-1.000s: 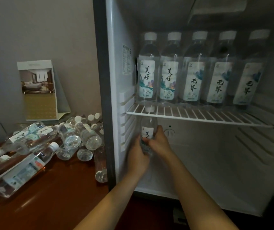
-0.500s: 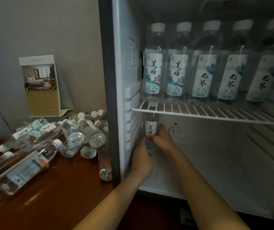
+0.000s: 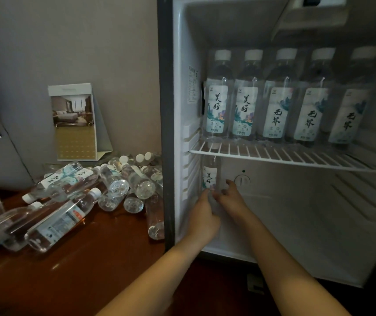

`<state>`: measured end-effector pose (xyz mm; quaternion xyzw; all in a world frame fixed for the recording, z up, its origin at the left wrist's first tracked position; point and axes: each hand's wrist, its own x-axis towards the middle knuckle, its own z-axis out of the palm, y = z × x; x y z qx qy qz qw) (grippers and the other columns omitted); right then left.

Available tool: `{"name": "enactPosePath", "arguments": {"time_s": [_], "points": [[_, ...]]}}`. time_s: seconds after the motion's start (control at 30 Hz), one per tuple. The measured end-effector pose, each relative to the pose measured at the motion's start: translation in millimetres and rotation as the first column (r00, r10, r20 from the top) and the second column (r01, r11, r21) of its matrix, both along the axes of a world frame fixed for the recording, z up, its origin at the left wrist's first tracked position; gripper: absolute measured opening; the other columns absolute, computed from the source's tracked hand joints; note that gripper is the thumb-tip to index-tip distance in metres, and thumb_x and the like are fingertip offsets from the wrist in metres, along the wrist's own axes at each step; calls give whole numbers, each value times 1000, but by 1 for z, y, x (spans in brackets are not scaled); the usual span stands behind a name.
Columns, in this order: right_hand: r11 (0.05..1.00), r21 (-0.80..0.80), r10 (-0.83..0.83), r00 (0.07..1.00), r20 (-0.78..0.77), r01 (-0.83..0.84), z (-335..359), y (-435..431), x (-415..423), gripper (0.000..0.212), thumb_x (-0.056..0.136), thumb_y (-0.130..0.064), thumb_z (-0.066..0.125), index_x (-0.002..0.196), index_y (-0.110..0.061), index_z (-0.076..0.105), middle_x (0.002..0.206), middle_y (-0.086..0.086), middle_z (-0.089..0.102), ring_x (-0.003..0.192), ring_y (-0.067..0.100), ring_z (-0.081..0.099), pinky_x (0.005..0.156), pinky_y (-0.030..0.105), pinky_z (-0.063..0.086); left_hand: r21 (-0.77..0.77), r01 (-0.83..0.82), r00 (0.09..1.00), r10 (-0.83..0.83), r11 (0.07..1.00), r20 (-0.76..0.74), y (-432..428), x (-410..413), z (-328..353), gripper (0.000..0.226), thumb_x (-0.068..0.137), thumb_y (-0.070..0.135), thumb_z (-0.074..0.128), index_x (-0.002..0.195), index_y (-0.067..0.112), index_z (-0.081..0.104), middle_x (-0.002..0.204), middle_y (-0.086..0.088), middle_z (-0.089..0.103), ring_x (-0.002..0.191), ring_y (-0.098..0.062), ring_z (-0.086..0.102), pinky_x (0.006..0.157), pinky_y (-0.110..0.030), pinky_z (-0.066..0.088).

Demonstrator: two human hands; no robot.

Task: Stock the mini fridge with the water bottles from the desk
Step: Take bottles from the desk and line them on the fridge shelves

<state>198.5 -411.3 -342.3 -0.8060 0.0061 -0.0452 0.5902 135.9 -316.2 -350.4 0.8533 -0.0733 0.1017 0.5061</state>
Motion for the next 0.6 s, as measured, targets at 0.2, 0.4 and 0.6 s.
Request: {"name": "enactPosePath", "arguments": {"time_s": [0.2, 0.4, 0.6], "points": [[999, -34, -35, 999, -5, 34, 6, -9, -24, 54, 90, -13, 57, 139, -9, 34, 124, 15, 57, 108, 24, 57, 87, 26, 41, -17, 3, 1000, -3, 1000, -2, 8, -18, 9, 63, 89, -4, 45, 144, 18, 25, 143, -5, 42, 126, -18, 45, 71, -2, 33], [997, 60, 35, 995, 91, -41, 17, 4, -63, 23, 94, -11, 52, 117, -10, 55, 100, 11, 62, 78, 16, 60, 59, 13, 46, 2, 30, 999, -30, 1000, -14, 24, -45, 16, 50, 90, -2, 47, 136, 14, 40, 137, -4, 47, 127, -18, 45, 98, -20, 35], [988, 113, 100, 993, 59, -106, 8, 26, -103, 19, 97, -18, 48, 101, -6, 62, 96, 12, 68, 78, 21, 65, 72, 29, 49, -86, -47, 985, 60, 995, 159, 58, -72, 15, 26, 85, -2, 53, 83, 18, 69, 75, 17, 61, 76, -1, 60, 75, -20, 48]]}}
